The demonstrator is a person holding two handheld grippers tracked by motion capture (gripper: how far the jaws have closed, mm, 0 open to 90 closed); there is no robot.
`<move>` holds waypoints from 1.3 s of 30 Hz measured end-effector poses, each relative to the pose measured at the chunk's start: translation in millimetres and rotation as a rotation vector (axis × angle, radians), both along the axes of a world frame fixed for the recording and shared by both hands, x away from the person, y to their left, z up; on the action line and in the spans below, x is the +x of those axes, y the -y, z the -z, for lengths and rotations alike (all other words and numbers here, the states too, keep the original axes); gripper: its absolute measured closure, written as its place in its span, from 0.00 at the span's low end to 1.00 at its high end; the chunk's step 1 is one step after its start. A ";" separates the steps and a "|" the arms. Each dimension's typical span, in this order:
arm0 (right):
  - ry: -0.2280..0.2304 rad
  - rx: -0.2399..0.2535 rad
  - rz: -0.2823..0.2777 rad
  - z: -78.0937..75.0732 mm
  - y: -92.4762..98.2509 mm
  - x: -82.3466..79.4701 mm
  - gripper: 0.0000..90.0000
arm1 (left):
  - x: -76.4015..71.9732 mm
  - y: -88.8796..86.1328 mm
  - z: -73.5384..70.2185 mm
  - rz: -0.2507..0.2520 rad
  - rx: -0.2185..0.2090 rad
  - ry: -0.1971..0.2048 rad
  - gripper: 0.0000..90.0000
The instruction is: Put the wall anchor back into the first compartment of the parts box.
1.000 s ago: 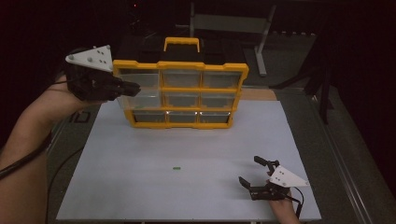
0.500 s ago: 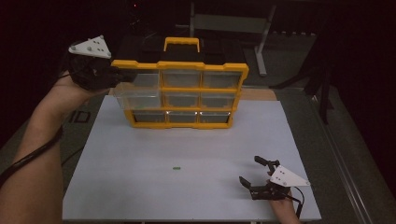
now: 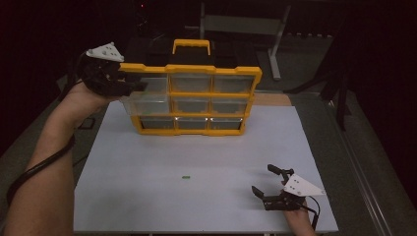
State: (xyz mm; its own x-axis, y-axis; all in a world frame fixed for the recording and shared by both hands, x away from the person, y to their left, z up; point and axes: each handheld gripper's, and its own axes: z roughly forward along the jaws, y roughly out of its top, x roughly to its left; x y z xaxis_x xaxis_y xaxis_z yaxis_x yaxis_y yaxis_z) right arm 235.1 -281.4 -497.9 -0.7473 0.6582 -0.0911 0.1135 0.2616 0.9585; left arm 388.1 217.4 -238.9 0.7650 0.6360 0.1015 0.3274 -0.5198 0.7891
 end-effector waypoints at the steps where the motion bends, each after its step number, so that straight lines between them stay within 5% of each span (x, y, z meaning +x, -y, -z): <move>1: 0.000 0.000 0.000 0.0 0.0 0.0 0.10 | 0.8 -0.9 -0.7 0.012 -0.015 -0.028 0.54; 5: -0.001 -0.001 0.001 0.0 0.3 0.1 0.10 | -1.5 0.8 -2.9 0.033 -0.007 -0.065 0.18; 10: -0.003 -0.001 0.000 -0.2 -0.4 -0.4 0.10 | -9.6 4.6 -7.6 0.079 -0.025 -0.068 0.00; 17: -0.002 0.001 0.001 -0.4 -0.3 -0.2 0.10 | -20.3 14.1 -12.9 0.118 -0.028 -0.091 0.00; 27: 0.003 0.002 -0.001 -0.9 -0.9 -0.4 0.10 | -43.2 39.8 -16.5 0.246 -0.014 -0.064 0.00; 39: 0.007 0.000 0.001 -1.4 -0.6 -0.7 0.10 | -60.2 71.9 -3.8 0.350 -0.033 -0.065 0.00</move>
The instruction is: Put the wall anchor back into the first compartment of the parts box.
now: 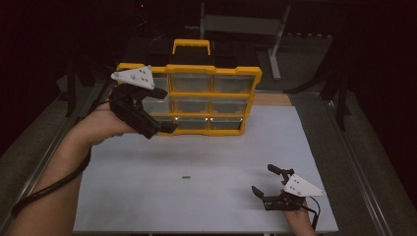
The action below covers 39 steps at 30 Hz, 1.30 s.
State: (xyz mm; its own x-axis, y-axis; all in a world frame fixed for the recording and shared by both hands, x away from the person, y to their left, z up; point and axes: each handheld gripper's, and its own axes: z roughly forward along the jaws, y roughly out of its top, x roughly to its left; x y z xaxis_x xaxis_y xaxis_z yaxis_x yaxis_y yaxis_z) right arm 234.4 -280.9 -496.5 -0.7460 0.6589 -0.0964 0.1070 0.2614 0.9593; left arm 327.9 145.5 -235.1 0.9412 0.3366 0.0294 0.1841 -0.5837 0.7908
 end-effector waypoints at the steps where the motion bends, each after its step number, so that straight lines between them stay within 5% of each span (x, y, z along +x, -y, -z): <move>1: -0.001 -0.001 -0.001 -0.1 0.2 -0.1 0.10 | -1.6 2.8 2.4 0.007 0.002 0.006 0.00; 19: 0.000 -0.002 -0.001 -0.7 0.6 -0.9 0.10 | -20.5 35.5 56.2 0.138 0.026 -0.032 0.00; 39: 0.002 0.001 -0.004 -0.4 1.4 -0.6 0.10 | -15.3 46.2 137.3 0.152 0.097 -0.114 0.00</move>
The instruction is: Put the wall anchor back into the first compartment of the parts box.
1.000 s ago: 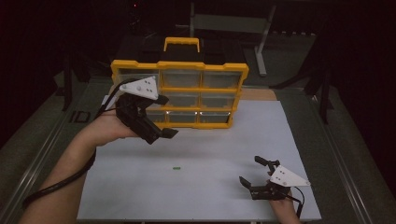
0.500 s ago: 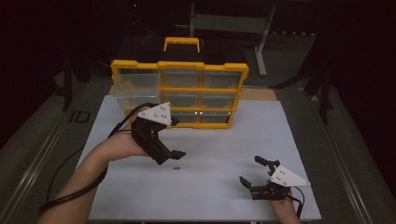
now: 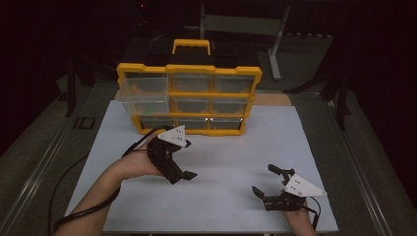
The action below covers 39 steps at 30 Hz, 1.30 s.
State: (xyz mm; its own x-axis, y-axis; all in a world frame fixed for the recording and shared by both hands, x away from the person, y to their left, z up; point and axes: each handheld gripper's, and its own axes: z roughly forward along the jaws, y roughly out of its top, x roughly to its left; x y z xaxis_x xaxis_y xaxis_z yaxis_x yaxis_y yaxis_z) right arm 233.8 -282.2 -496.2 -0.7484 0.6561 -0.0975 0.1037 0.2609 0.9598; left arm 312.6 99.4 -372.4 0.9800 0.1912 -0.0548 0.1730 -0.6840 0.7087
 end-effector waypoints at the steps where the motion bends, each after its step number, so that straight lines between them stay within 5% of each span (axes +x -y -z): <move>1: 0.000 0.000 0.000 0.0 0.0 -0.1 0.10 | -0.1 0.5 4.0 -0.001 0.003 0.000 0.00; 11: -0.001 0.000 -0.002 0.3 -0.1 0.1 0.10 | 3.7 2.5 37.2 -0.006 0.014 -0.040 0.00; 18: -0.004 0.010 -0.004 0.0 0.7 -0.1 0.10 | 10.6 -4.3 66.5 -0.026 0.070 -0.038 0.01; 34: -0.007 0.005 -0.009 0.4 -0.1 0.1 0.10 | 19.7 -4.7 106.1 -0.023 0.115 -0.019 0.20; 39: -0.007 0.005 -0.008 0.9 -0.1 0.8 0.10 | 25.3 -4.9 116.7 -0.036 0.121 -0.008 0.41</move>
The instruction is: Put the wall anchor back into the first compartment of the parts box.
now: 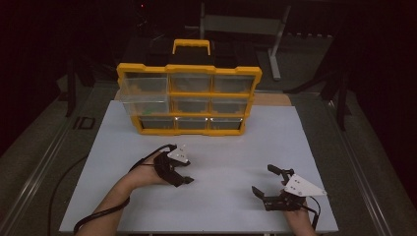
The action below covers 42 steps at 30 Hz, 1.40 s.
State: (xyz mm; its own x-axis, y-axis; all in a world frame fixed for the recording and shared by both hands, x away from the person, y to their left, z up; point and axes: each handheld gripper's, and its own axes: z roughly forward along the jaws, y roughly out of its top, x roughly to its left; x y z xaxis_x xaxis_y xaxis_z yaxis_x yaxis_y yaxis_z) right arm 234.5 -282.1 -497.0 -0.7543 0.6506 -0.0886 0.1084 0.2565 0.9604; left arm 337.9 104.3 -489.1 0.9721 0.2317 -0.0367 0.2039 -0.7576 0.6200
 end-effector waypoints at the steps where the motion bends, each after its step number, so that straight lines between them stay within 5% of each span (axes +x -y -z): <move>1: 0.001 -0.002 -0.002 0.0 -0.1 -0.1 0.10 | 0.7 0.0 1.0 0.001 0.002 -0.006 0.44; 19: -0.005 -0.006 -0.002 0.1 -0.5 -0.3 0.11 | 3.6 5.8 15.0 -0.015 0.095 -0.025 0.84; 28: -0.004 -0.007 -0.003 0.2 -0.3 -0.2 0.10 | 4.7 6.7 13.7 -0.013 0.104 -0.046 0.92; 34: -0.004 -0.001 0.002 0.6 0.5 0.1 0.10 | 1.5 4.2 3.8 0.023 0.122 -0.060 0.93; 42: -0.004 0.004 0.005 1.3 1.4 1.8 0.10 | -6.8 -9.7 -31.0 0.045 0.105 -0.033 0.93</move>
